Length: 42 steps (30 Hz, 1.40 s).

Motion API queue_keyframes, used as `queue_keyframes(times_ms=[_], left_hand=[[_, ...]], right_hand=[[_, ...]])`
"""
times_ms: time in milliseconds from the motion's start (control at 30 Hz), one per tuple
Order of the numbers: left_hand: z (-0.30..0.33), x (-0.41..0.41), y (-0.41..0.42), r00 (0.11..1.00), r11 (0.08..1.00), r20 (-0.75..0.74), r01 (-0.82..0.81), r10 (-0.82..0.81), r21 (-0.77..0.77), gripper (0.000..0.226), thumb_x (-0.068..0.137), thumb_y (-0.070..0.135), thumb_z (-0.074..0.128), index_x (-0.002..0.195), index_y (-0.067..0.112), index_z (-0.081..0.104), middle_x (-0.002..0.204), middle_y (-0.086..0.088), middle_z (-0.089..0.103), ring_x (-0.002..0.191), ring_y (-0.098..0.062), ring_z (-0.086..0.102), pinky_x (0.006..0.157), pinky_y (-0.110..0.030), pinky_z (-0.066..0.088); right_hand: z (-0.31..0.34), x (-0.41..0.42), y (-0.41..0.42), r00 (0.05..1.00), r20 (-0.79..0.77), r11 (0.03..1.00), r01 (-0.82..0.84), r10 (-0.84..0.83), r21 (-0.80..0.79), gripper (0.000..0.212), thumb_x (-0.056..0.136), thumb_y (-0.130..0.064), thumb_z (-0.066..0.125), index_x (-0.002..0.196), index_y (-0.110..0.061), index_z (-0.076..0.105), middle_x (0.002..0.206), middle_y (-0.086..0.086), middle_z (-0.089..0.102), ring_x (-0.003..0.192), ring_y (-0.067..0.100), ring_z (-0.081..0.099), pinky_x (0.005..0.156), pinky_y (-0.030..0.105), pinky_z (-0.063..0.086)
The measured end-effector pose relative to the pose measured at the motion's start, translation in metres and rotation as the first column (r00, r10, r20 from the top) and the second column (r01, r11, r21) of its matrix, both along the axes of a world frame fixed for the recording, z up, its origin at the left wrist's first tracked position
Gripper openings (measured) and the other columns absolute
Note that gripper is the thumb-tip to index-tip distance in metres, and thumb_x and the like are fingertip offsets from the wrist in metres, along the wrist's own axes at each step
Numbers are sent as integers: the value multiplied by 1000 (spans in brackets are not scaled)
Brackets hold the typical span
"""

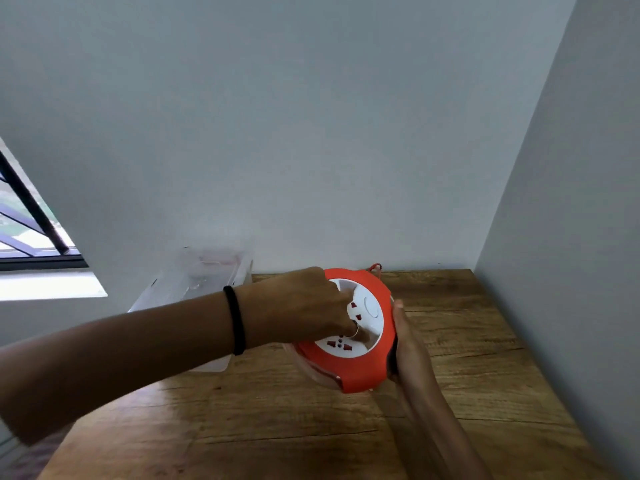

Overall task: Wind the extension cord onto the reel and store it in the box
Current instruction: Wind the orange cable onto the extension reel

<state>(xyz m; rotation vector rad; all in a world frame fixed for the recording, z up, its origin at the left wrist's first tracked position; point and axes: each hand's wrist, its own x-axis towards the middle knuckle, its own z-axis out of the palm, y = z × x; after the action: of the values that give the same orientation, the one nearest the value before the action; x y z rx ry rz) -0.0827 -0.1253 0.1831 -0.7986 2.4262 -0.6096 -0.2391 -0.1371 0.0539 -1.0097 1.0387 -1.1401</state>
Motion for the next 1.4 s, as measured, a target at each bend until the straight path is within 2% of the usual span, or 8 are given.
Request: queue_keyframes(times_ms=[133, 300, 500, 667, 933, 1100, 1267, 1400], left_hand=[[2, 3, -5, 990, 998, -124, -67, 69, 18, 61, 97, 18, 49, 148, 42, 24, 143, -11, 43, 108, -32, 61, 82, -39, 55], [4, 2, -4, 870, 969, -452, -242, 197, -43, 51, 97, 38, 48, 145, 43, 29, 137, 4, 55, 112, -22, 61, 76, -28, 48], [-17, -15, 10, 664, 858, -631, -514, 401, 4, 58, 93, 54, 44, 147, 38, 28, 120, -5, 60, 106, -25, 60, 78, -31, 44], [-38, -24, 7, 523, 803, -697, -583, 491, 128, 68, 88, 66, 43, 145, 32, 33, 130, -1, 60, 114, -22, 59, 87, -34, 49], [-58, -30, -1, 265, 657, -648, -576, 714, 487, 70, 90, 56, 47, 150, 31, 21, 139, -1, 53, 106, -28, 64, 95, -41, 51], [-69, -30, -9, 178, 650, -671, -511, 720, 562, 73, 90, 48, 54, 151, 25, 22, 150, 0, 40, 134, -22, 42, 106, -32, 38], [-73, -33, -3, 230, 728, -735, -490, 638, 479, 70, 91, 41, 56, 151, 28, 21, 151, -2, 39, 136, -23, 40, 107, -31, 36], [-61, -18, -5, 488, 827, -678, -431, 550, 361, 64, 91, 34, 57, 149, 29, 30, 147, -4, 46, 130, -22, 46, 105, -32, 39]], right_hand=[[7, -1, -4, 995, -43, 996, 86, -87, -31, 42, 95, -47, 38, 86, -20, 69, 71, 2, 73, 60, 12, 70, 50, 20, 54], [16, -4, -6, 977, -115, 984, 177, -180, -30, 75, 76, -66, 41, 100, 2, 63, 94, 24, 68, 87, 41, 67, 81, 56, 54], [13, -7, -10, 972, -106, 977, 206, -211, -60, 53, 86, -60, 40, 92, -16, 70, 84, 5, 74, 76, 19, 72, 71, 36, 57], [10, -5, -12, 968, -106, 972, 222, -229, -70, 46, 93, -53, 40, 89, -17, 69, 79, 2, 73, 64, 9, 68, 56, 23, 51], [5, 2, -3, 955, -144, 963, 244, -259, -117, 49, 92, -54, 41, 86, -12, 65, 77, 6, 70, 63, 11, 65, 61, 29, 52], [1, -1, -2, 947, -166, 955, 246, -273, -166, 46, 92, -54, 40, 82, -16, 64, 71, 1, 69, 64, 13, 66, 60, 27, 54], [5, -4, -3, 944, -195, 950, 225, -267, -216, 48, 95, -51, 37, 81, -15, 65, 67, 1, 68, 59, 8, 64, 52, 18, 49], [10, -10, -9, 956, -203, 964, 169, -211, -207, 54, 94, -53, 39, 67, -10, 57, 53, -4, 59, 50, 5, 55, 49, 19, 42]])
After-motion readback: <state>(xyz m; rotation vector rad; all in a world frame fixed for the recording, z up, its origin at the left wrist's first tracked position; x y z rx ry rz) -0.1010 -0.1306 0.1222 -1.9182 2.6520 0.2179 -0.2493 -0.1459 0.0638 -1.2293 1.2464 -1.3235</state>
